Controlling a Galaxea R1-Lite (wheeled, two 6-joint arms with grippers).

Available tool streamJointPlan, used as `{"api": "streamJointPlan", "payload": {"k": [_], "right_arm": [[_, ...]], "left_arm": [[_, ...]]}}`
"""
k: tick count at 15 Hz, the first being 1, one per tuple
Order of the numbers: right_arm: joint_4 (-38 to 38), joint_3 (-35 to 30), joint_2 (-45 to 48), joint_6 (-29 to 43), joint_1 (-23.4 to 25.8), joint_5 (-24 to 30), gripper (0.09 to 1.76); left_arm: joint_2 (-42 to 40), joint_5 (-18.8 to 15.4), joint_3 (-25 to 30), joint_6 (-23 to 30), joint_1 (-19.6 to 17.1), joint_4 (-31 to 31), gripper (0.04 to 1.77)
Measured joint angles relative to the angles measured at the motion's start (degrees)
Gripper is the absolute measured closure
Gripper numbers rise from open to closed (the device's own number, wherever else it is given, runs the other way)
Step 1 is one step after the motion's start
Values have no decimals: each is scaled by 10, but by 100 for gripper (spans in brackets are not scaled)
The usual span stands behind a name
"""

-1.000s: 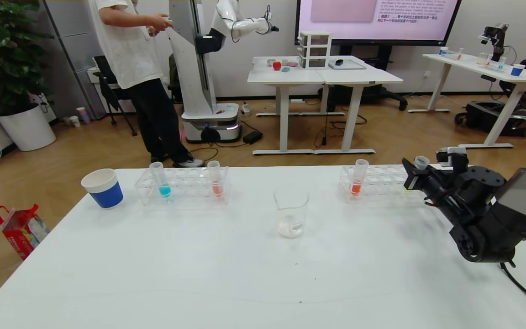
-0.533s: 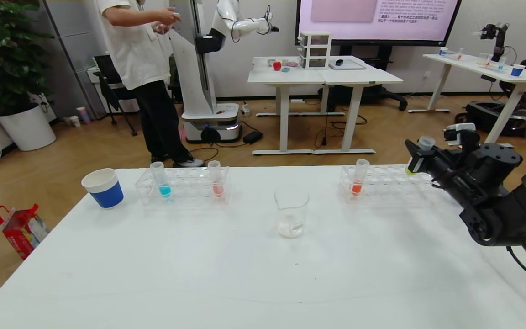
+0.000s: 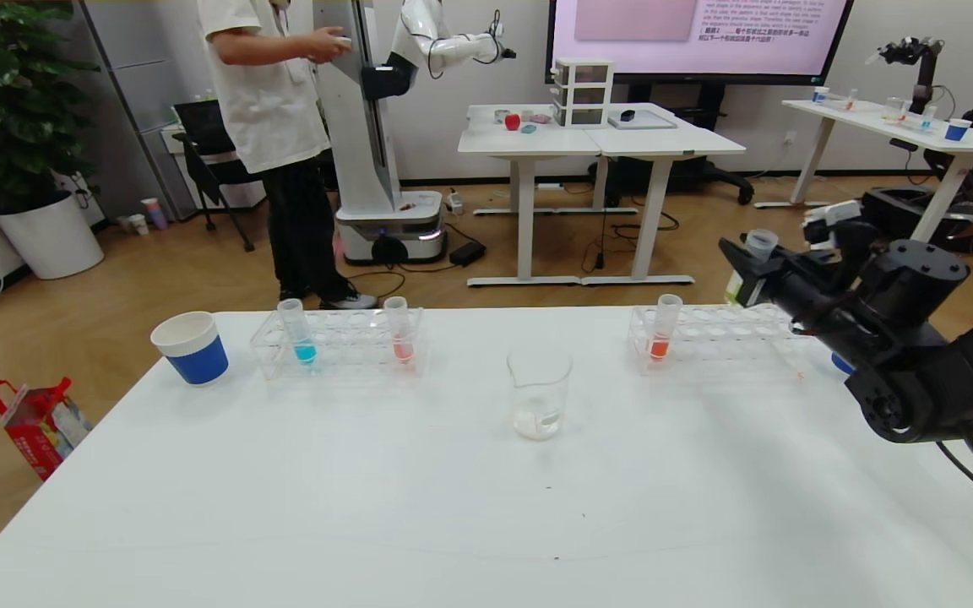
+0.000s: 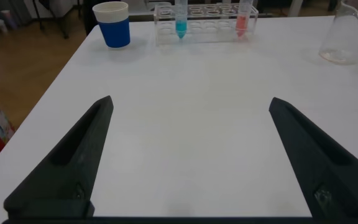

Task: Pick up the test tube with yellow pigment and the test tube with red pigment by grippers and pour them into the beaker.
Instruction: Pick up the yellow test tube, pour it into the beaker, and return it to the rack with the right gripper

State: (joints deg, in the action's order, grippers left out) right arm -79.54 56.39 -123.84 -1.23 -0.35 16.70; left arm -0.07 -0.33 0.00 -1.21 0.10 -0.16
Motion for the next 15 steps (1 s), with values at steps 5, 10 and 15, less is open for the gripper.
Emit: {"api": "streamJointPlan", "payload": {"k": [5,10,15], "right_arm": [[83,53,44,-15,-116,38,132],[98,100,50,-109,-198,86,132],[22,79,25,-224,-211,181,132]], "left_arm": [[0,0,0,0,0,0,6],[0,0,0,0,0,0,6],[0,0,0,0,0,0,6]]}}
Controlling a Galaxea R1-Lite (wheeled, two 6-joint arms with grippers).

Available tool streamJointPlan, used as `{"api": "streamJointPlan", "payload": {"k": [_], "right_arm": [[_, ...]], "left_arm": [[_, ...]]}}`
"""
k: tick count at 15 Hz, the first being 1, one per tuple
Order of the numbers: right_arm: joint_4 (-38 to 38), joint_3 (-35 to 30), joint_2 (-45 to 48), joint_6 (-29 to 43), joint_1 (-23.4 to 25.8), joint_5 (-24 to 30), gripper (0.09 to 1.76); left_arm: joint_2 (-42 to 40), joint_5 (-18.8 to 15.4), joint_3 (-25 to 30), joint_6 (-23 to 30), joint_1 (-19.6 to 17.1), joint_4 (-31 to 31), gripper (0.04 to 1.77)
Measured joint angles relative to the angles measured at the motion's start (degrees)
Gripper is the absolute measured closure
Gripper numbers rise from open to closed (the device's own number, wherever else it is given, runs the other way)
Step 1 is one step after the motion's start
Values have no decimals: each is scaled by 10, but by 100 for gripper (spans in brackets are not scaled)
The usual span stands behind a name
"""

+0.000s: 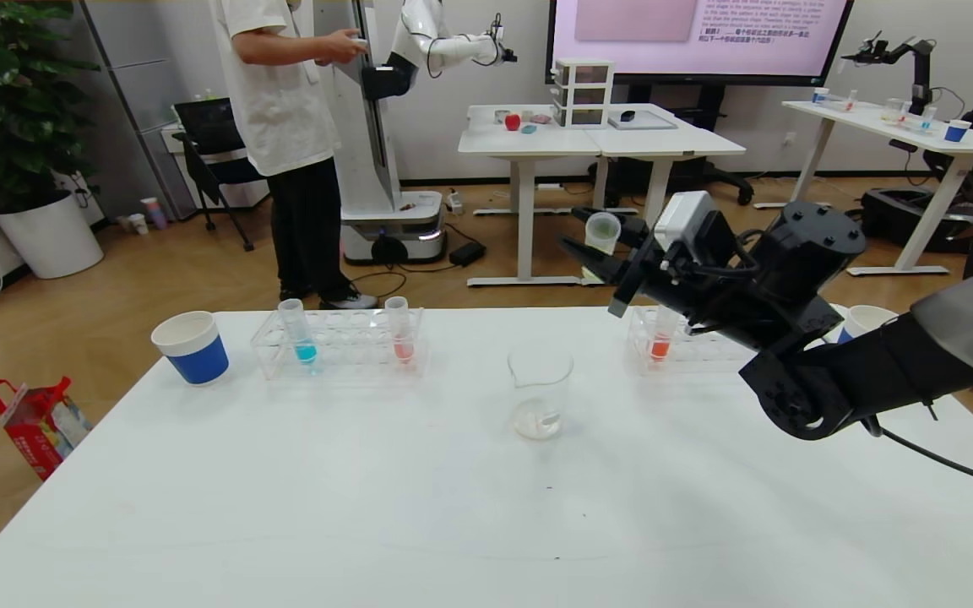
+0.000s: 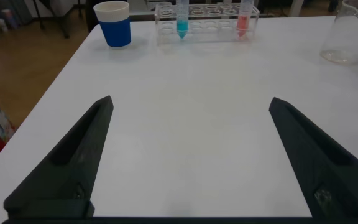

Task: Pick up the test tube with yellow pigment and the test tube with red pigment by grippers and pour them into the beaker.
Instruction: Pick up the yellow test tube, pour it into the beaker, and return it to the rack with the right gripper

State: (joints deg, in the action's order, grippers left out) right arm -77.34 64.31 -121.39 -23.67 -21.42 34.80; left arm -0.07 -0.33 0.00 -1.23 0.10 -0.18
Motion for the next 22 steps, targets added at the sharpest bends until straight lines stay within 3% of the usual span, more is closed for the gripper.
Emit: {"api": "streamJointPlan", "payload": {"k": [6,16,22], "right_arm": [[-5,-34,-27,-170,8,62,132],[46,70,-93,-393,18,144,132],[49,151,-128,-444,18,192,132]], "left_arm": [[0,0,0,0,0,0,6],[0,0,0,0,0,0,6],[0,0,0,0,0,0,6]]}}
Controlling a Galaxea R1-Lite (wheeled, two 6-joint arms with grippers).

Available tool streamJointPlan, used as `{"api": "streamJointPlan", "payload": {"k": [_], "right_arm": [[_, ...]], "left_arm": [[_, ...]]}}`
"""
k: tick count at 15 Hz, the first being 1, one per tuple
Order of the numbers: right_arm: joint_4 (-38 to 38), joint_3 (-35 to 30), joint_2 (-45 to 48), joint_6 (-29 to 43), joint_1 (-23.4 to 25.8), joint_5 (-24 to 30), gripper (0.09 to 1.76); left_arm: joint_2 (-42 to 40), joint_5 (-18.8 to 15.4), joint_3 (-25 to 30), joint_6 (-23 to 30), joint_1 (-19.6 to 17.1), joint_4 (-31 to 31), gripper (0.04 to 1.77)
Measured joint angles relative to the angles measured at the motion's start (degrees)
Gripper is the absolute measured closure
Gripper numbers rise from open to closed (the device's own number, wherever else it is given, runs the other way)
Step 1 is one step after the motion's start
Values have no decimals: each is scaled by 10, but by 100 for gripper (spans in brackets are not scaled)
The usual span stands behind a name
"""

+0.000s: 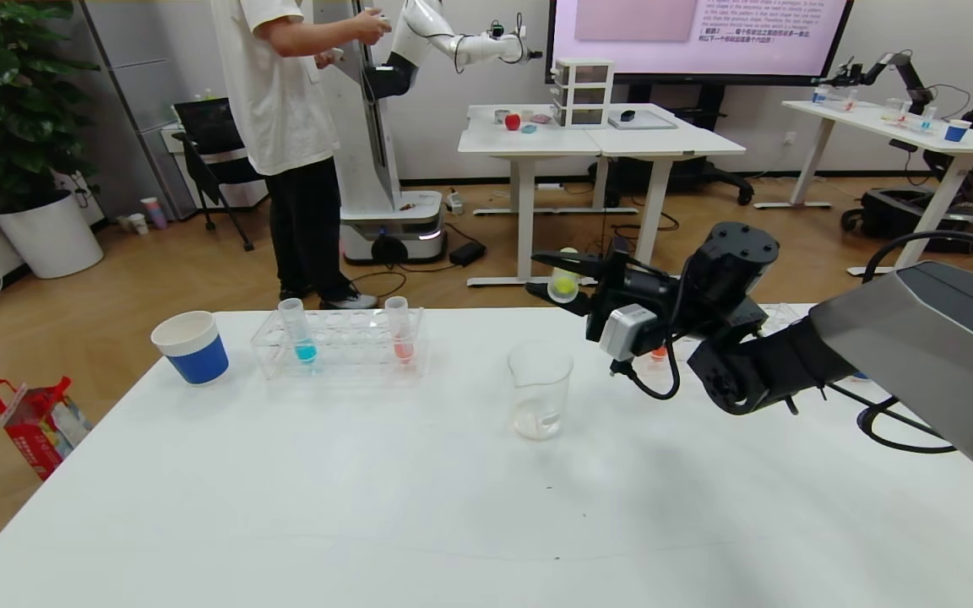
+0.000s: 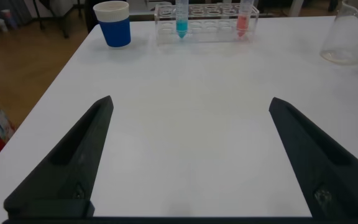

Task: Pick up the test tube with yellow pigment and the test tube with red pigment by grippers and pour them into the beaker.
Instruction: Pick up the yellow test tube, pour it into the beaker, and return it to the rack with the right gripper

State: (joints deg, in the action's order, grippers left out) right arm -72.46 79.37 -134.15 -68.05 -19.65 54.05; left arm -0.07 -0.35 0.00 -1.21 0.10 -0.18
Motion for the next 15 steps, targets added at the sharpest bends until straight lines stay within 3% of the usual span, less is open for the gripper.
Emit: {"api": "streamJointPlan", "payload": {"k": [15], "right_arm": [[0,85,-55,-59,1,39,132]], "left_arm": [[0,0,0,0,0,0,6]]}}
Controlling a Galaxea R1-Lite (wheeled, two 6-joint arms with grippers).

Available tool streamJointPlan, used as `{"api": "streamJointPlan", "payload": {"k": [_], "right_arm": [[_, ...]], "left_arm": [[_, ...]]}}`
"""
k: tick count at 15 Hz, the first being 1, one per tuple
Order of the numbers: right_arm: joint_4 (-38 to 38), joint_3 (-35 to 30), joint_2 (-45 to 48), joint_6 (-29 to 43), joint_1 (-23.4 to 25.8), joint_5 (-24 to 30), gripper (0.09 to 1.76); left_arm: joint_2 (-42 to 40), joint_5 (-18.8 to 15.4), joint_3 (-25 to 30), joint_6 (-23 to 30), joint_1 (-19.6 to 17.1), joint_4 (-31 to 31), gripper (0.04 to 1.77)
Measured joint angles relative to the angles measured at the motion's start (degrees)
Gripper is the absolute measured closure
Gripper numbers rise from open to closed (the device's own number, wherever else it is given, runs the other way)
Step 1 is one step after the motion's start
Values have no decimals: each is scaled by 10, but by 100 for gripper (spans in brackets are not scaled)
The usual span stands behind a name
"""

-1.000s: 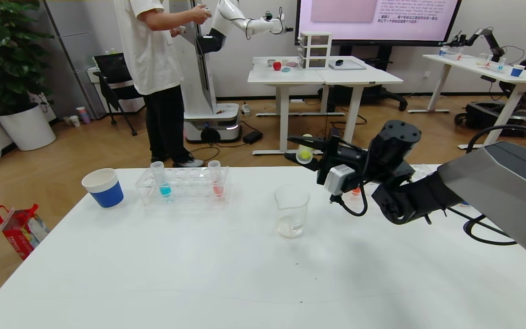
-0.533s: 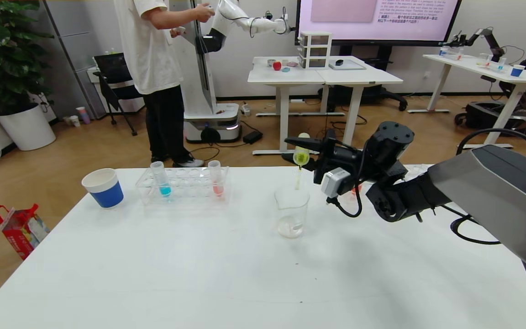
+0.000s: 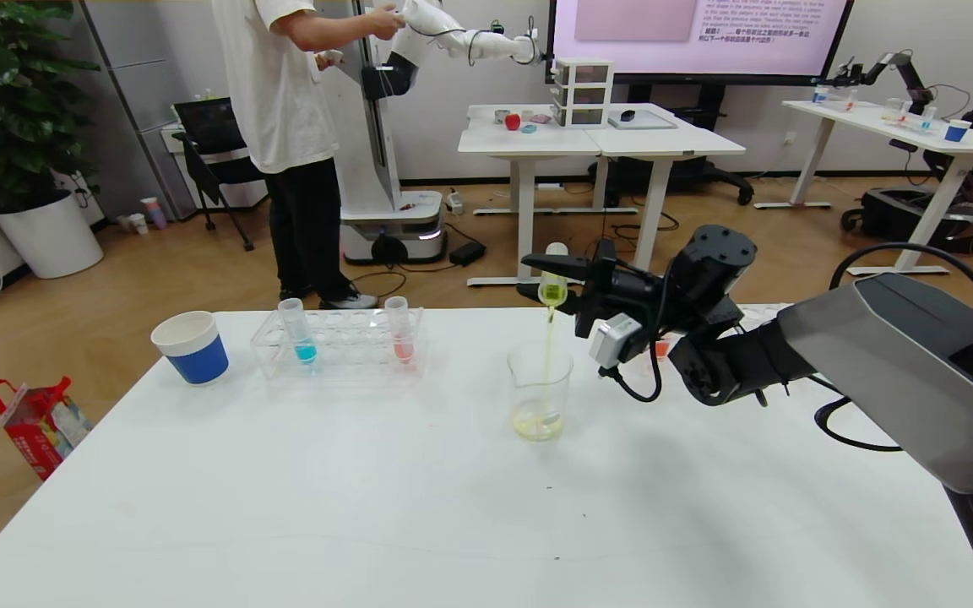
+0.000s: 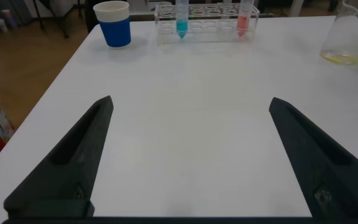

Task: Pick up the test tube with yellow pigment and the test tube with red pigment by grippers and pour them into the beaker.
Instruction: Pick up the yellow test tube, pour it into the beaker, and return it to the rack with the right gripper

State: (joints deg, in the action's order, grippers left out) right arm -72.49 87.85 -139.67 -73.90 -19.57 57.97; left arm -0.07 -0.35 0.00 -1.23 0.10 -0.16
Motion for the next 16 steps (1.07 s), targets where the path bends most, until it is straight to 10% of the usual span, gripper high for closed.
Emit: {"api": "streamJointPlan", "payload": {"k": [16], "right_arm": [[0,39,-14,-88,7,16,132]], "left_arm": [[0,0,0,0,0,0,6]]}}
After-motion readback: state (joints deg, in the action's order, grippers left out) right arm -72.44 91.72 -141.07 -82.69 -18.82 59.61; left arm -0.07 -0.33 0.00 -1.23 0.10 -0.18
